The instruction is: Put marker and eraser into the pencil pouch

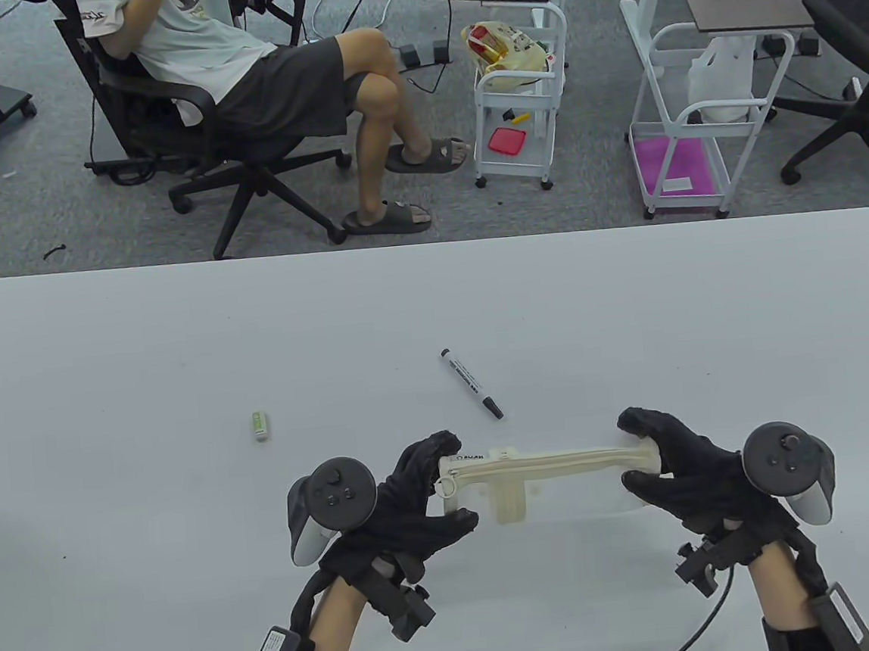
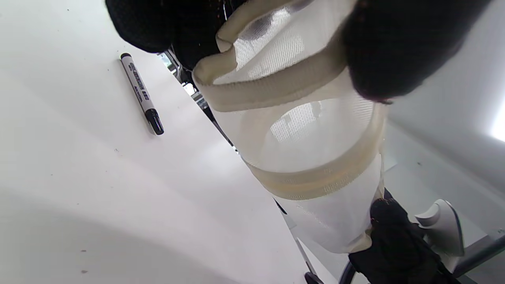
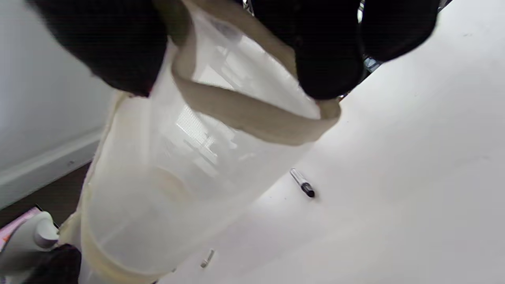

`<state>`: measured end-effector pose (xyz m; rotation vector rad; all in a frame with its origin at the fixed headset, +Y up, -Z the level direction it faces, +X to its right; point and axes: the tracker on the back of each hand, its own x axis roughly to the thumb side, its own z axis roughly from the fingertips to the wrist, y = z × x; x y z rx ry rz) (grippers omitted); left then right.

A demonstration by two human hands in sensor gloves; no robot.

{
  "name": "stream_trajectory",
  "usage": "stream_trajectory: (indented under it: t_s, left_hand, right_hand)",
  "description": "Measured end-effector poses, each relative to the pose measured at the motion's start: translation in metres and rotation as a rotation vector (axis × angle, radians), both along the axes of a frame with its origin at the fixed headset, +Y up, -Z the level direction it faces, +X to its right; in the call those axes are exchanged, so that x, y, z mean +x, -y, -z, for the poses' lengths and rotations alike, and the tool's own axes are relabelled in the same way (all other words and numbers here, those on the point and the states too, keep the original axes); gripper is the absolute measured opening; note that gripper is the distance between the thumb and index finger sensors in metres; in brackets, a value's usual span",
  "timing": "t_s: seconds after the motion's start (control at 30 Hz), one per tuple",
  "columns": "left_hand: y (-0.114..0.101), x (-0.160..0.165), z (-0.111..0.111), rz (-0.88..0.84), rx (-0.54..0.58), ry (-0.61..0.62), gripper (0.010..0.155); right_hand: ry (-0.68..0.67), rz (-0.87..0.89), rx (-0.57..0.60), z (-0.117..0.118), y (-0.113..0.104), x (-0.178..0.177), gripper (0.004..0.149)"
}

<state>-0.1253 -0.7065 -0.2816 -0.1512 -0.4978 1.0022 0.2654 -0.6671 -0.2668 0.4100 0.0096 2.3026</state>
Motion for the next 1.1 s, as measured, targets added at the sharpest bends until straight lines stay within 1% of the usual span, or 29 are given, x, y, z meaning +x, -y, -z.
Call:
stream_trajectory:
  t_s: [0.03, 0.07, 0.1, 0.17, 0.2, 0.23, 0.3, 0.37, 0.43, 0.47, 0.5, 0.53, 0.57, 0.6, 0.63, 0.67, 0.73, 0.8, 0.83, 0.9, 0.93, 1.0, 1.1]
  left_hand:
    - [0.0, 0.0, 0.0, -0.003, 0.004, -0.008, 0.086]
    - [0.001, 0.0, 0.0, -0.002, 0.0, -0.018, 0.085]
    - [0.001, 0.0, -0.001, 0.0, 0.008, -0.025, 0.084]
    - [0.0, 0.001, -0.002, 0.011, 0.022, -0.036, 0.084]
    - [0.0, 0.001, -0.003, 0.019, 0.032, -0.043, 0.084]
    - [-0.001, 0.002, -0.004, 0.022, 0.038, -0.05, 0.083]
    - [-0.001, 0.003, -0.006, 0.018, 0.05, -0.06, 0.082]
    - [-0.001, 0.004, -0.007, 0.021, 0.055, -0.078, 0.082]
    - [-0.001, 0.004, -0.008, 0.033, 0.062, -0.111, 0.081]
    - [-0.001, 0.004, -0.008, 0.035, 0.062, -0.124, 0.081]
    - [-0.002, 0.004, -0.009, 0.035, 0.066, -0.124, 0.081]
    - [-0.002, 0.004, -0.009, 0.036, 0.069, -0.126, 0.081]
    - [-0.003, 0.003, -0.01, 0.033, 0.075, -0.135, 0.081]
    - [-0.003, 0.003, -0.01, 0.042, 0.08, -0.156, 0.08]
    - [-0.003, 0.002, -0.01, 0.06, 0.089, -0.172, 0.079]
    - [-0.003, 0.0, -0.009, 0.064, 0.111, -0.174, 0.079]
    - [-0.004, -0.002, -0.008, 0.027, 0.083, -0.179, 0.078]
    - [-0.004, -0.003, -0.008, 0.015, 0.089, -0.183, 0.077]
    - [-0.004, -0.003, -0.008, 0.01, 0.092, -0.174, 0.078]
    - [-0.004, -0.001, -0.009, -0.001, 0.099, -0.152, 0.08]
    - [-0.004, 0.0, -0.01, -0.002, 0.108, -0.151, 0.077]
    - [-0.005, 0.001, -0.01, 0.007, 0.123, -0.15, 0.072]
    - [-0.005, 0.003, -0.008, -0.016, 0.125, -0.158, 0.069]
  right_hand:
    - [0.036, -0.07, 0.025, -0.005, -0.009, -0.004, 0.085]
    - [0.06, -0.153, 0.082, -0.01, -0.021, -0.01, 0.086]
    - [0.1, -0.227, 0.189, -0.019, -0.039, -0.025, 0.085]
    - [0.138, -0.286, 0.305, -0.028, -0.055, -0.048, 0.079]
    - [0.136, -0.326, 0.364, -0.034, -0.064, -0.068, 0.075]
    - [0.129, -0.35, 0.392, -0.036, -0.068, -0.081, 0.07]
    - [0.083, -0.414, 0.46, -0.043, -0.079, -0.126, 0.06]
    - [0.077, -0.443, 0.479, -0.046, -0.081, -0.163, 0.052]
    - [0.06, -0.518, 0.483, -0.048, -0.078, -0.198, 0.052]
    - [0.063, -0.575, 0.489, -0.049, -0.075, -0.211, 0.055]
    - [0.077, -0.694, 0.494, -0.048, -0.071, -0.227, 0.059]
    - [0.085, -0.77, 0.489, -0.048, -0.069, -0.234, 0.061]
    - [0.124, -0.855, 0.494, -0.048, -0.065, -0.244, 0.063]
    - [0.151, -0.927, 0.526, -0.048, -0.062, -0.251, 0.061]
    - [0.163, -0.933, 0.555, -0.048, -0.061, -0.254, 0.058]
    - [0.208, -0.917, 0.603, -0.05, -0.058, -0.257, 0.051]
    - [0.223, -0.88, 0.696, -0.052, -0.054, -0.259, 0.046]
    - [0.234, -0.859, 0.743, -0.054, -0.052, -0.257, 0.043]
    - [0.232, -0.818, 0.759, -0.054, -0.052, -0.253, 0.042]
    - [0.226, -0.736, 0.743, -0.052, -0.053, -0.246, 0.042]
    - [0.233, -0.685, 0.743, -0.051, -0.054, -0.24, 0.042]
    - [0.248, -0.66, 0.723, -0.048, -0.057, -0.233, 0.041]
    - [0.257, -0.587, 0.644, -0.044, -0.058, -0.213, 0.039]
